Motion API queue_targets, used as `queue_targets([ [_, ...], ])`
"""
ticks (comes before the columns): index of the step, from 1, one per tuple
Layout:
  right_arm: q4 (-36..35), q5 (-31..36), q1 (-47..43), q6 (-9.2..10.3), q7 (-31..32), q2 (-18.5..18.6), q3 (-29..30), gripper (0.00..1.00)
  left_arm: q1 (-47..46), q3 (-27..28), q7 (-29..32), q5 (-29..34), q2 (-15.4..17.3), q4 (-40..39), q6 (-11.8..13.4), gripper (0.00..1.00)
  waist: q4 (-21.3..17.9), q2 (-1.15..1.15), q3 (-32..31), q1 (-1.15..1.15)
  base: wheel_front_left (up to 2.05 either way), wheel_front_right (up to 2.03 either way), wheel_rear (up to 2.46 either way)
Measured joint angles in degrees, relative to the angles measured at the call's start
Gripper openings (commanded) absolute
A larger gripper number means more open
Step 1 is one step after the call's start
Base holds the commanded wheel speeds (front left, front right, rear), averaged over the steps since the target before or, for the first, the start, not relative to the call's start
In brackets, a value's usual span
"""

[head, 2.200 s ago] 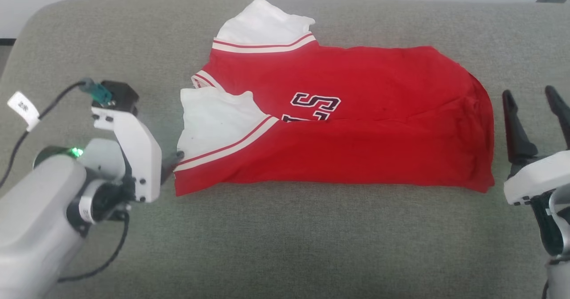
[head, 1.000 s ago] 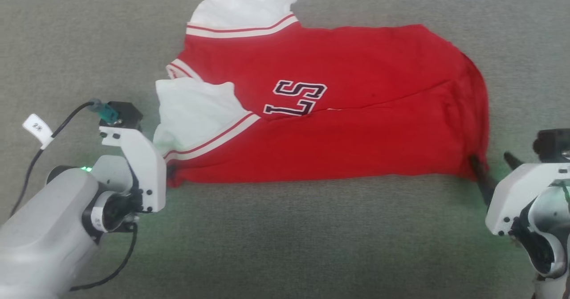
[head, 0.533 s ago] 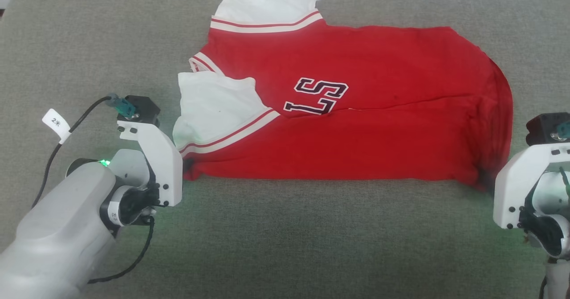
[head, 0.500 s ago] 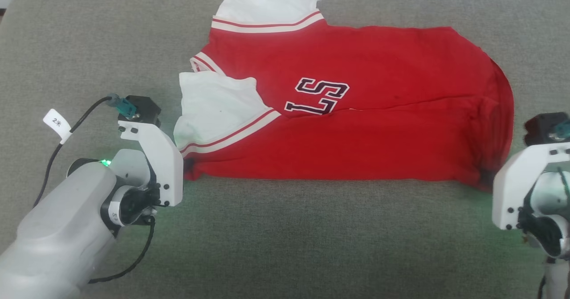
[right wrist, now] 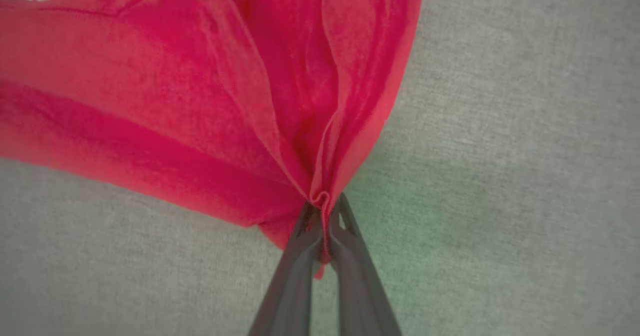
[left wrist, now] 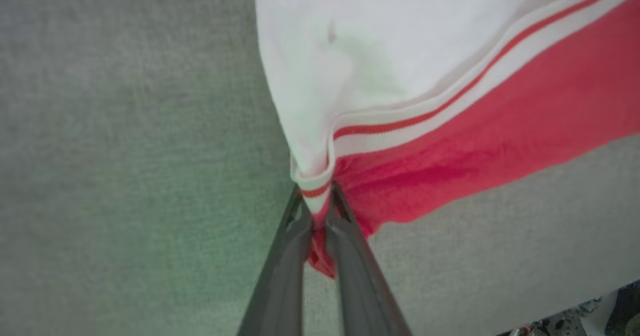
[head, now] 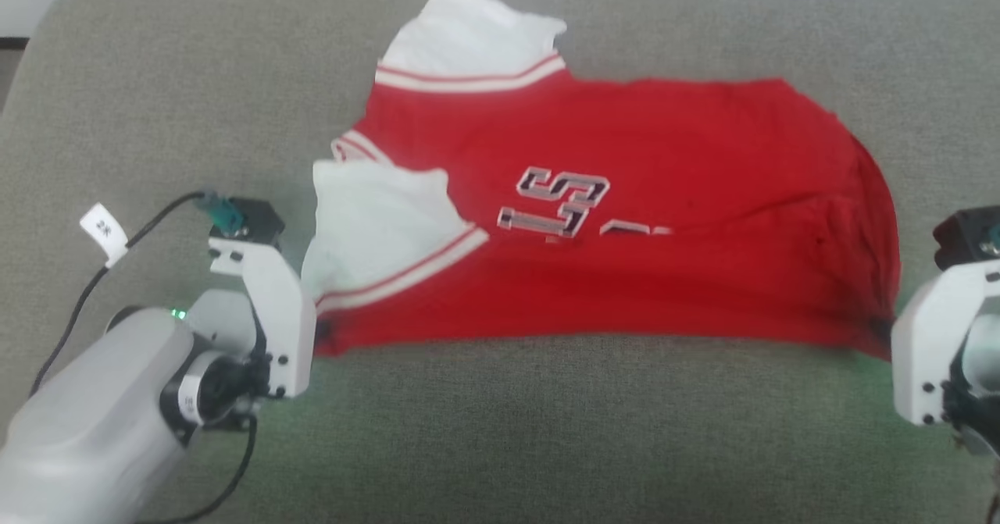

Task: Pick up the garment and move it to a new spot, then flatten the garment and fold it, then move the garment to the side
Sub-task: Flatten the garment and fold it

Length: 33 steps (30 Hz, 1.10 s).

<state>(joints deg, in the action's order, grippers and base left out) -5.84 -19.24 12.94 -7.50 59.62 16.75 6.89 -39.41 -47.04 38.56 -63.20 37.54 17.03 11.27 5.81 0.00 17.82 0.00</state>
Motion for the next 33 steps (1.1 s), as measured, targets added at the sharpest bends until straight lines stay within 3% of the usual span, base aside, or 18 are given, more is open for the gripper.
queue_targets([
  [10, -6.42, -3.50, -8.54, -0.01, 6.31, 1.52, 2.16, 0.00, 7.17, -0.94, 4.26, -0.97, 5.76, -13.71, 7.88, 0.00, -0.11, 0.00, -1.60, 0.00, 0.00, 0.00, 0.00],
  [14, -6.50, -3.50, -11.55, 0.00, 5.80, -0.15, 3.36, 0.00, 9.99, -1.14, 3.86, -1.30, 6.57, -16.10, 9.65, 0.00, -0.34, 0.00, -1.55, 0.00, 0.00, 0.00, 0.00],
  [18, -4.23, -1.24, -12.43, -0.01, 3.72, -1.12, 3.64, 0.00, 11.15, -1.09, 2.88, -1.69, 6.08, -15.33, 9.73, 0.02, -0.78, 0.00, -1.44, 0.00, 0.00, 0.00, 0.00],
  [19, -3.49, -0.92, -12.23, -0.01, 2.80, -1.74, 3.74, 0.00, 11.14, -1.09, 2.52, -1.67, 6.03, -15.05, 9.37, 0.27, -0.91, 0.00, -1.43, 0.00, 0.00, 0.00, 0.00],
  [20, -2.85, -0.80, -11.90, 0.00, 2.00, -2.47, 3.86, 0.00, 11.14, -0.73, 1.77, -1.69, 5.88, -14.56, 9.22, 0.82, -1.07, 0.00, -1.44, 0.00, 0.00, 0.00, 0.00],
  [21, -2.24, -0.80, -11.55, 0.00, 1.46, -2.88, 3.77, 0.27, 11.15, -0.33, 1.66, -1.99, 5.69, -14.08, 9.23, 1.00, -1.22, 0.00, -1.49, 0.00, 0.00, 0.00, 0.00],
  [23, -1.24, -0.76, -11.09, 0.00, 0.43, -3.20, 3.46, 1.00, 11.02, -0.15, 1.71, -2.04, 5.88, -14.02, 9.14, 1.00, -1.48, 0.00, -1.68, 0.00, 0.00, 0.00, 0.00],
  [33, -3.37, -0.75, -8.20, 0.01, -5.24, -3.64, 3.98, 1.00, 5.28, 2.98, 4.79, -0.54, 12.48, -20.39, 11.60, 1.00, -3.76, 0.00, -3.50, 0.00, 0.00, 0.00, 0.00],
])
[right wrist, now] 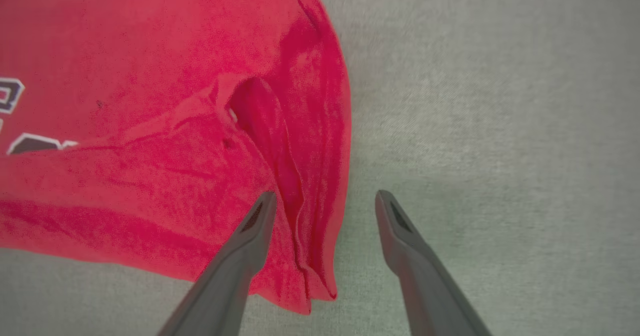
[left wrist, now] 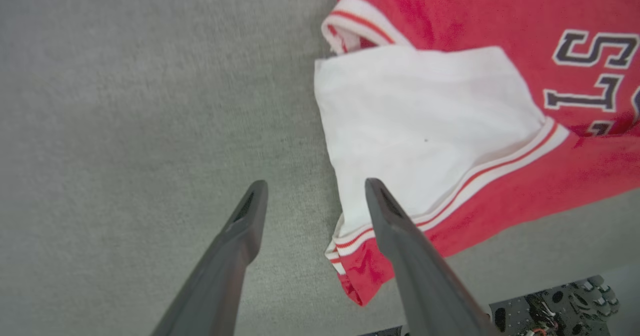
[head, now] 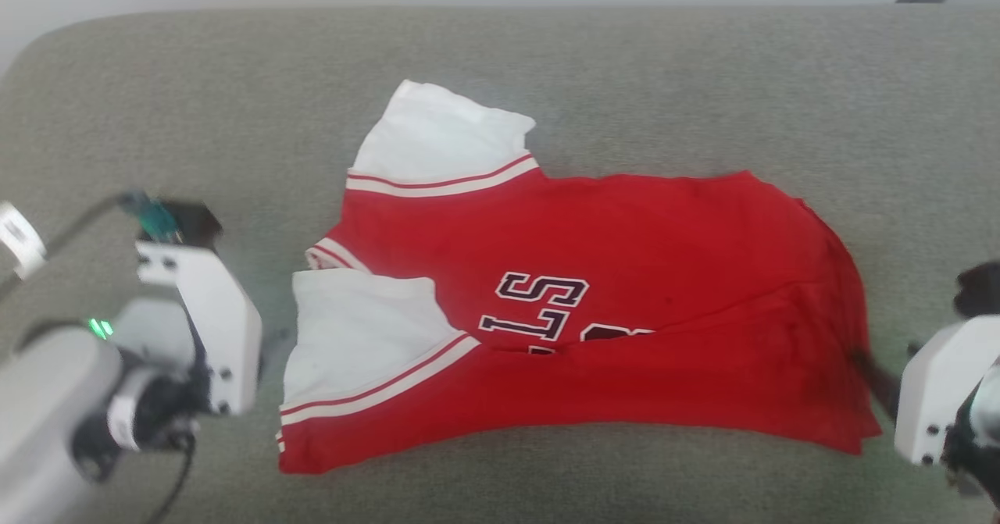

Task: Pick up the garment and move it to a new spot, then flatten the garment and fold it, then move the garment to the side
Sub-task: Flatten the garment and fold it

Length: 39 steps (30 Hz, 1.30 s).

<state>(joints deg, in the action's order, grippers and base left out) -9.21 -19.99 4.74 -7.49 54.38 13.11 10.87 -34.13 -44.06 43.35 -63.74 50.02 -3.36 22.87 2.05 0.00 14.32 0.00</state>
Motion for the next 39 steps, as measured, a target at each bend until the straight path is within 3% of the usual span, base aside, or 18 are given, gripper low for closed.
queue_targets([
  [6, -3.41, 1.49, 4.10, 0.00, -9.24, -2.55, 1.16, 1.00, -6.78, 2.04, -0.08, 1.68, 0.54, 0.64, -2.00, 1.00, -2.43, 0.00, -0.16, 0.00, 0.00, 0.00, 0.00],
  [14, -3.03, 4.60, 9.61, 0.00, -26.73, -5.11, -2.78, 1.00, -16.34, 3.80, -2.64, 4.00, -2.01, 9.37, -8.16, 1.00, -7.34, 0.00, 1.67, 0.00, 0.00, 0.00, 0.00],
  [23, 2.22, 6.75, 13.18, 0.00, -43.87, -6.98, -8.88, 1.00, -25.05, 3.63, -4.89, 6.77, -4.97, 22.34, -14.78, 1.00, -13.59, 0.00, 6.05, 0.00, 0.00, 0.00, 0.00],
  [29, 5.73, 6.39, 13.99, 0.00, -48.14, -8.34, -11.18, 1.00, -29.59, 2.52, -3.54, 7.86, -5.93, 30.96, -17.69, 1.00, -17.20, 0.00, 9.35, 0.00, 0.00, 0.00, 0.00],
  [39, 8.25, 5.87, 15.29, 0.00, -51.07, -9.20, -12.14, 1.00, -34.35, 0.66, 0.04, 8.96, -7.80, 41.51, -19.61, 1.00, -20.49, 0.00, 13.53, 0.00, 0.00, 0.00, 0.00],
])
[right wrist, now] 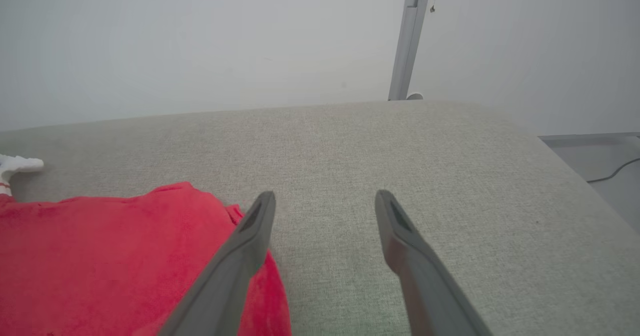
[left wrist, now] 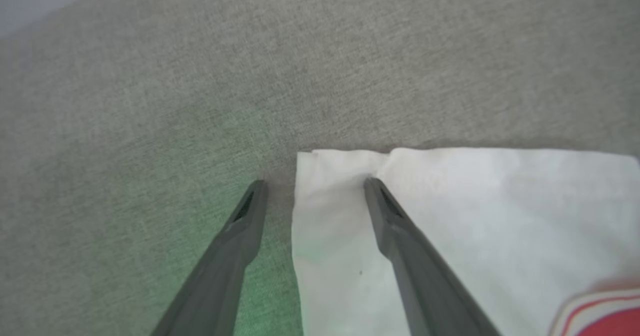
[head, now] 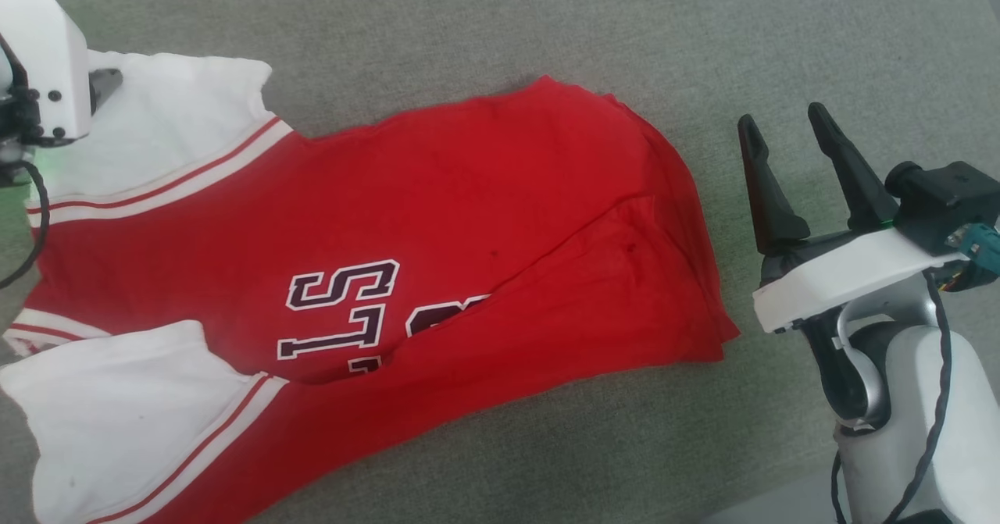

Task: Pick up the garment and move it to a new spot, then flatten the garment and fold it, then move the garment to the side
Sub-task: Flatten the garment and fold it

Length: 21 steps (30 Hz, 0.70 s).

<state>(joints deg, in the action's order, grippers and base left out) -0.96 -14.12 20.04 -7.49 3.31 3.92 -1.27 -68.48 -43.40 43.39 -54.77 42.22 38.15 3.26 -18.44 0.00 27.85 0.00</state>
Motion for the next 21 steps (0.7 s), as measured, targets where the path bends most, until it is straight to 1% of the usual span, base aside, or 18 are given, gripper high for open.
queue_targets([
  [2, 0.41, -0.04, 0.18, 0.00, -0.32, -0.09, -0.04, 1.00, -0.57, -0.27, 0.80, 0.35, -0.56, 1.98, -0.16, 1.00, -0.28, 0.00, 0.52, 0.00, 0.00, 0.00, 0.00],
  [3, 0.80, -0.37, 0.20, 0.00, -0.36, -0.23, -0.07, 1.00, -1.28, -0.29, 2.54, -0.13, -1.33, 3.58, 0.02, 1.00, -0.41, 0.00, 0.72, 0.00, 0.00, 0.00, 0.00],
  [4, 0.85, -0.38, 0.20, 0.00, -0.35, -0.24, -0.01, 1.00, -1.58, -0.38, 3.03, -0.21, -1.62, 4.23, 0.20, 1.00, -0.40, 0.00, 0.74, 0.00, 0.00, 0.00, 0.00],
  [5, 0.87, -0.36, 0.20, 0.00, -0.35, -0.25, 0.01, 1.00, -1.91, -0.40, 3.75, -0.58, -2.02, 4.91, 0.55, 0.88, -0.38, 0.00, 0.76, 0.00, 0.00, 0.00, 0.00],
  [6, 0.88, -0.31, 0.20, 0.00, -0.26, -0.29, 0.08, 1.00, -2.13, -0.62, 4.53, -0.92, -2.41, 5.36, 0.55, 0.61, -0.35, 0.00, 0.77, 0.00, 0.00, 0.00, 0.00],
  [7, 0.92, -0.08, 0.21, 0.00, -0.14, -0.30, 0.15, 1.00, -2.26, -0.67, 5.00, -0.99, -2.80, 5.68, 0.56, 0.22, -0.30, 0.00, 0.78, 0.00, 0.00, 0.00, 0.00],
  [8, 0.96, 0.08, 0.23, 0.00, 0.15, -0.29, 0.24, 1.00, -2.29, -0.66, 5.45, -1.35, -3.21, 6.00, 0.56, 0.00, -0.22, 0.00, 0.78, 0.00, 0.00, 0.00, 0.00],
  [11, 1.08, -0.16, 0.36, 0.00, 1.58, -0.32, 0.20, 1.00, -2.49, -0.82, 6.05, -1.58, -4.27, 6.42, 0.51, 0.00, 0.09, 0.00, 0.81, 0.00, 0.00, 0.00, 0.00],
  [15, 1.48, -2.52, 1.91, 0.00, 4.64, -0.38, 0.11, 1.00, -2.81, -1.38, 4.32, -1.27, -5.45, 6.79, -0.84, 0.00, 0.94, 0.00, 0.80, 0.00, 0.00, 0.00, 0.00],
  [19, 3.41, -3.89, 5.03, 0.01, 9.53, 0.30, -0.70, 1.00, -3.46, -1.77, 3.27, -1.16, -7.14, 7.97, -1.60, 0.00, 2.19, 0.00, 0.67, 0.00, 0.00, 0.00, 0.00],
  [21, 5.08, -4.19, 7.33, 0.00, 12.77, 1.41, -2.27, 1.00, -3.77, -1.85, 2.77, -1.16, -8.09, 8.61, -2.02, 0.00, 2.85, 0.00, 0.63, 0.00, 0.00, 0.00, 0.00],
])
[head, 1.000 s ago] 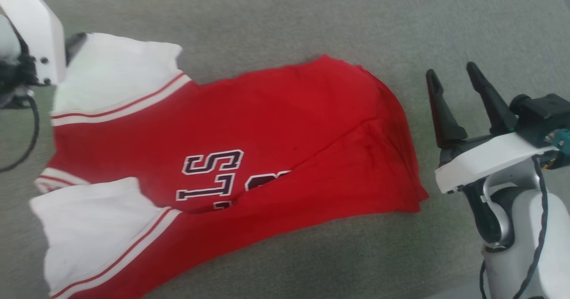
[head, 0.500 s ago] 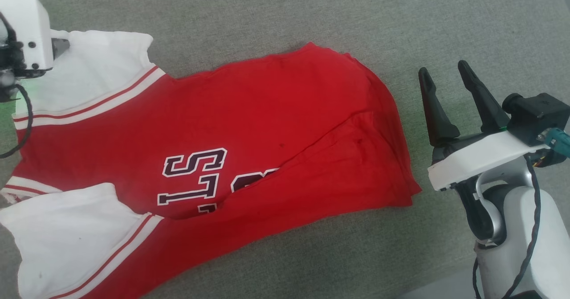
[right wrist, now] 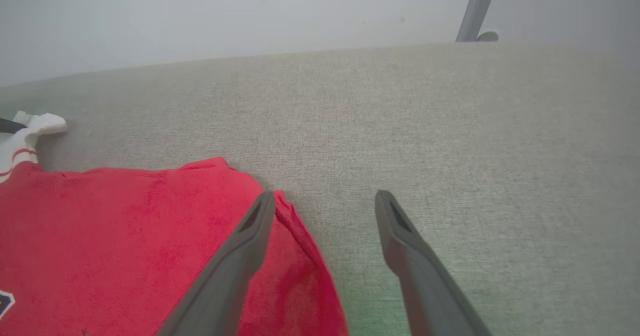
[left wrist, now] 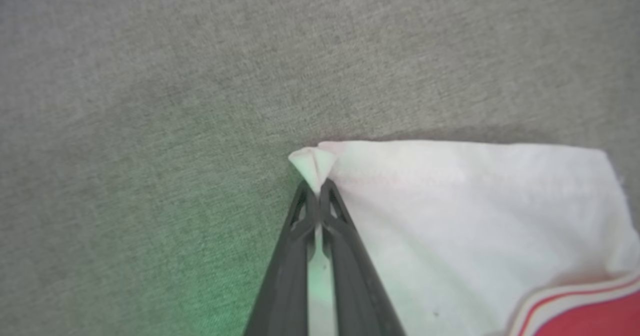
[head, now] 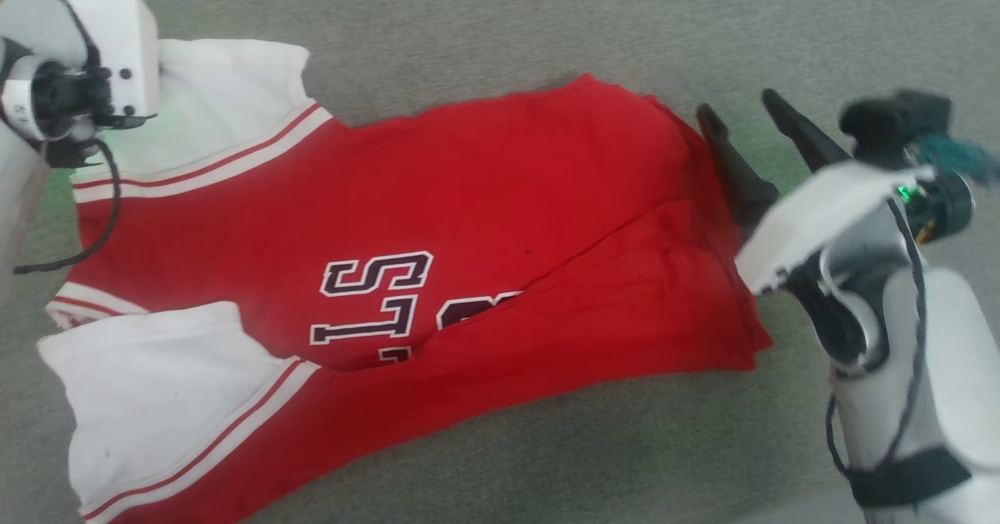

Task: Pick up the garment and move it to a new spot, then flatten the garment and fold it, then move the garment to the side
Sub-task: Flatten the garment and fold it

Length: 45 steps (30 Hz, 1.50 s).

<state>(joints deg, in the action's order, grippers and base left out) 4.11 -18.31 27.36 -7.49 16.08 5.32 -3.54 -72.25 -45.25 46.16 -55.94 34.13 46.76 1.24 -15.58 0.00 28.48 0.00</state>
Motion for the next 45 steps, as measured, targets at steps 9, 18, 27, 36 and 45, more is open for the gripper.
queue_targets([
  [9, 12.72, -4.07, 12.21, 0.01, 17.81, 3.08, -6.90, 1.00, -1.80, -0.53, -2.29, 0.04, -3.80, 3.05, -1.57, 0.00, 2.82, 0.00, 0.38, 0.00, 0.00, 0.00, 0.00],
  [18, 19.82, -7.77, 20.74, 0.01, 31.21, 6.23, -12.83, 0.00, -3.00, -0.71, -5.08, 0.04, -6.66, 6.43, -3.02, 0.00, 5.41, 0.00, 0.54, 0.00, 0.00, 0.00, 0.00],
  [27, 19.53, -6.16, 20.84, -0.03, 30.22, 9.49, -10.69, 0.00, -4.98, -1.26, -6.43, 0.38, -8.77, 7.80, -5.03, 0.00, 8.80, 0.00, -1.68, 0.00, 0.00, 0.00, 0.00],
  [36, 13.57, -6.01, 14.73, -0.01, 30.42, 13.78, -8.25, 0.00, -5.00, -2.91, -1.37, 0.15, -9.59, 3.68, -3.45, 0.00, 12.38, 0.00, -6.29, 0.00, 0.00, 0.00, 0.00],
  [45, 4.77, -7.00, 3.91, -0.01, 33.33, 16.91, -3.89, 0.00, 4.41, -4.24, 5.02, -0.80, -4.80, -14.77, 3.97, 0.00, 15.80, 0.00, -10.48, 0.00, 0.00, 0.00, 0.00],
])
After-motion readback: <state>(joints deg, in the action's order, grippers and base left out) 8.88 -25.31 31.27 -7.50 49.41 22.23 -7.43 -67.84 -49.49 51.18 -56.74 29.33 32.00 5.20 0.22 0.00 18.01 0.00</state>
